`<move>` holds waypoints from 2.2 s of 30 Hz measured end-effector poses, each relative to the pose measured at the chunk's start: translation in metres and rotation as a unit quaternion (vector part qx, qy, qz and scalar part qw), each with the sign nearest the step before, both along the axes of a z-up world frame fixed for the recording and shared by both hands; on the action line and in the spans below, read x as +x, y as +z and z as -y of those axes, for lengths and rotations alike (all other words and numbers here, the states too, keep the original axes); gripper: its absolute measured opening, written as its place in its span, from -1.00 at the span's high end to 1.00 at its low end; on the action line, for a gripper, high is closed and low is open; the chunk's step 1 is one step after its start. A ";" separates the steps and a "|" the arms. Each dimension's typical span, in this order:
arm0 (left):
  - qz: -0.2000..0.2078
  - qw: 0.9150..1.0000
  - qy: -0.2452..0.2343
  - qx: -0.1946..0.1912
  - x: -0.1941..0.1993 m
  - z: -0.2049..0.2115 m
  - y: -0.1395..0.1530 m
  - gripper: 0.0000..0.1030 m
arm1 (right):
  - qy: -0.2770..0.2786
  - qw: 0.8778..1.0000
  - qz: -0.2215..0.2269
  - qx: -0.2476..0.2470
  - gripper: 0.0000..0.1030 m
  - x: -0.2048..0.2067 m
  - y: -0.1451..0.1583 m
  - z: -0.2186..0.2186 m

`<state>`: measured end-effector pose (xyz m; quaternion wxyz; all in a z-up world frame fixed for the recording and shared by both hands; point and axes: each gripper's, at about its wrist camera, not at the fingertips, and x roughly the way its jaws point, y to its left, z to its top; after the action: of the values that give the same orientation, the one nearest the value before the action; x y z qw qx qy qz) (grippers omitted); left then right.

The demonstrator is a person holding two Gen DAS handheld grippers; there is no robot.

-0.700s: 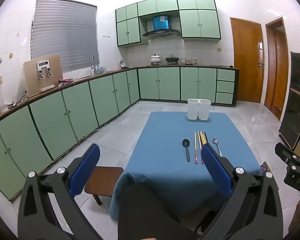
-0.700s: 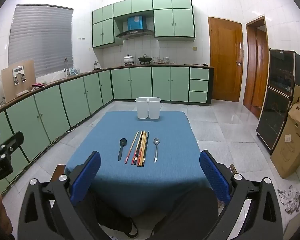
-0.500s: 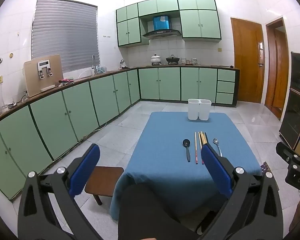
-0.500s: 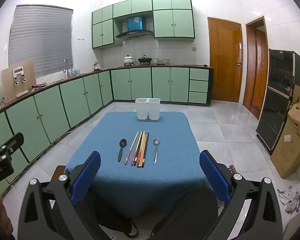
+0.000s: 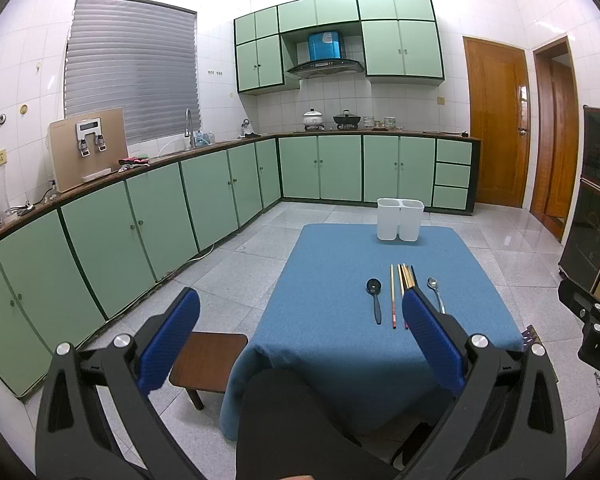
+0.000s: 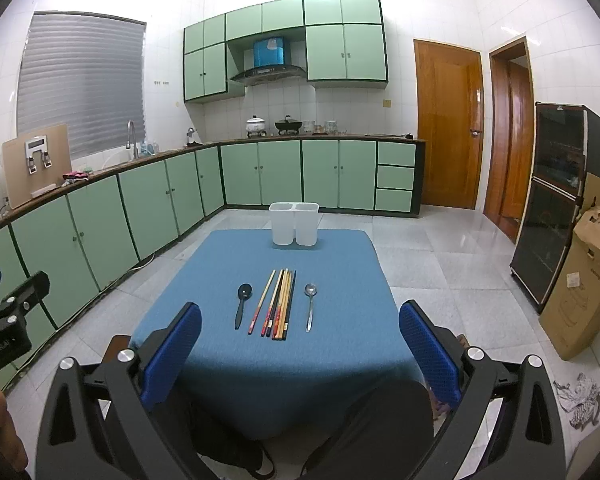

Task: Organize utensils

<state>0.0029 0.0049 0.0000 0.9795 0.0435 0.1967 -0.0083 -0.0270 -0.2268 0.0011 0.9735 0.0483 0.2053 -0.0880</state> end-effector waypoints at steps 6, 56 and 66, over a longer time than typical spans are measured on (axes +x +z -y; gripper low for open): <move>0.000 1.000 0.000 0.000 -0.001 -0.003 0.000 -0.91 | -0.002 1.000 0.003 0.000 -0.88 -0.001 0.002 0.000; 0.000 1.000 0.002 0.000 -0.001 0.000 0.000 -0.91 | -0.002 1.000 0.004 -0.002 -0.88 -0.002 0.000 -0.003; 0.000 1.000 0.002 0.000 0.001 -0.003 -0.001 -0.91 | -0.002 1.000 0.004 -0.003 -0.88 -0.003 0.001 -0.004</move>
<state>0.0039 0.0082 -0.0005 0.9795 0.0433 0.1965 -0.0068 -0.0302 -0.2225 0.0022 0.9744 0.0465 0.2007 -0.0903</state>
